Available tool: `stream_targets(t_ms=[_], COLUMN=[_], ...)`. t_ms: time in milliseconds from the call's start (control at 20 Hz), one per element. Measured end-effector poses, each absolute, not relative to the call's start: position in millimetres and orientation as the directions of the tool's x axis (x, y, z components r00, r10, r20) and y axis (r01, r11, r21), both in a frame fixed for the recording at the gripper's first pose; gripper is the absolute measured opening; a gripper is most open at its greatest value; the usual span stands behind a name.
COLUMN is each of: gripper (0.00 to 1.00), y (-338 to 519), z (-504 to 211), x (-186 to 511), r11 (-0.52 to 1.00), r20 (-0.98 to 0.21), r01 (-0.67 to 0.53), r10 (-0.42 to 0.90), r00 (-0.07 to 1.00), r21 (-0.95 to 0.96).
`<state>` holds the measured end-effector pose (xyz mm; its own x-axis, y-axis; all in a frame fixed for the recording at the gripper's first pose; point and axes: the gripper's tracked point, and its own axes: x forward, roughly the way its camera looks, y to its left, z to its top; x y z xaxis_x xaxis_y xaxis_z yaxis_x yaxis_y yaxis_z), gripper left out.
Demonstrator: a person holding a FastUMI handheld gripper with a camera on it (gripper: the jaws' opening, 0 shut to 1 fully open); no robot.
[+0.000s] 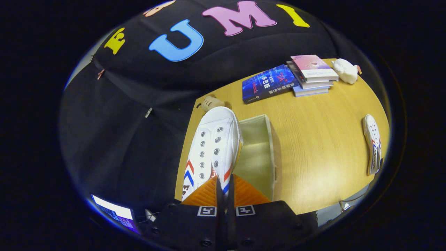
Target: Open the storage box then place both shoes into the box .Put the left shoe in first, then the right shoe, with the right side of both shoes facing outward in a uniform manner.
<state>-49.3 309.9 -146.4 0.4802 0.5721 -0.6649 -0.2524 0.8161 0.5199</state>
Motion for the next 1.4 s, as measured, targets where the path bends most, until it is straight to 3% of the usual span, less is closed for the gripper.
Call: stream_targets(t_ms=[800,900,950,1000,1150,1400], gripper=[0.08,0.28,0.44,0.47,1.00,0.99], y=[353,369,368,364,332,229], z=[-223,-218,-208,-204,-188,-144], x=[-50,-54,-54,-51,-43,-32], r11=[0.879,0.846,0.839,0.838,0.849,0.875], r20=[-0.783,-0.754,-0.738,-0.729,-0.706,-0.651], r01=[-0.206,-0.232,-0.249,-0.271,-0.347,-0.392], r10=[0.476,0.532,0.544,0.546,0.525,0.475], r00=[0.400,0.384,0.399,0.413,0.475,0.592], r21=[0.429,0.479,0.484,0.474,0.398,0.282])
